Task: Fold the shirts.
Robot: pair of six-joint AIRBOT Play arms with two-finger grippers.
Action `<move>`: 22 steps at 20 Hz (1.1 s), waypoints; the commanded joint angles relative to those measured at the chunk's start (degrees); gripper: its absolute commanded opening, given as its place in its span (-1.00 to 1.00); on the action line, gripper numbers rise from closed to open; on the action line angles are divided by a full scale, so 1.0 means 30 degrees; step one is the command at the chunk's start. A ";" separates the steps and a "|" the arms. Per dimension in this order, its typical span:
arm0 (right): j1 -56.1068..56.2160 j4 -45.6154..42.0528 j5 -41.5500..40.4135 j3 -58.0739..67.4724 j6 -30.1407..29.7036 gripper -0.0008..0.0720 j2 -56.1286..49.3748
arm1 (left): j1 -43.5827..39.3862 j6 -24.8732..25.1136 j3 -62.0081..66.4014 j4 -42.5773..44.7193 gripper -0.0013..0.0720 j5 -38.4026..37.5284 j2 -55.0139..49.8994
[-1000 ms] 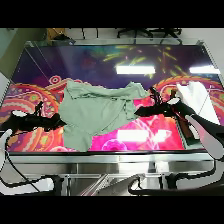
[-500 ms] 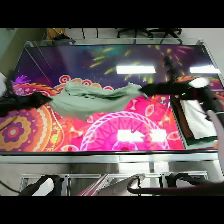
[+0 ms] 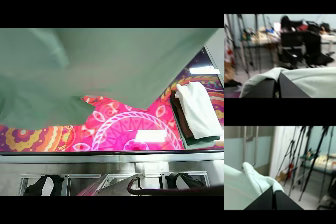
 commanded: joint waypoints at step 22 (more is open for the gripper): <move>0.6732 -0.0328 -0.6346 -0.1953 -0.0175 -0.38 -1.9635 | -0.5807 0.1180 -0.2018 0.3679 -0.91 -0.1013 -2.0903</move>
